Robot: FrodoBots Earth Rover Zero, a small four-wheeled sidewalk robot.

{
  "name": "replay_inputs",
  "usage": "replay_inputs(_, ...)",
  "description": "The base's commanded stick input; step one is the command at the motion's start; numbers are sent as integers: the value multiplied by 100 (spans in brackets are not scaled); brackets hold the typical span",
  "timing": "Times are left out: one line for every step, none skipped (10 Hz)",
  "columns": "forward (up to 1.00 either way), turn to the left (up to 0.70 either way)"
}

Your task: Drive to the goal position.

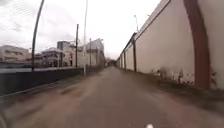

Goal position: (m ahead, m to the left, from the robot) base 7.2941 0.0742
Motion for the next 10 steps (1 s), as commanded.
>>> replay_inputs(70, 0)
replay_inputs(70, 0)
replay_inputs(70, 0)
replay_inputs(70, 0)
replay_inputs(70, 0)
replay_inputs(70, 0)
replay_inputs(70, 0)
replay_inputs(70, 0)
replay_inputs(70, 0)
replay_inputs(70, 0)
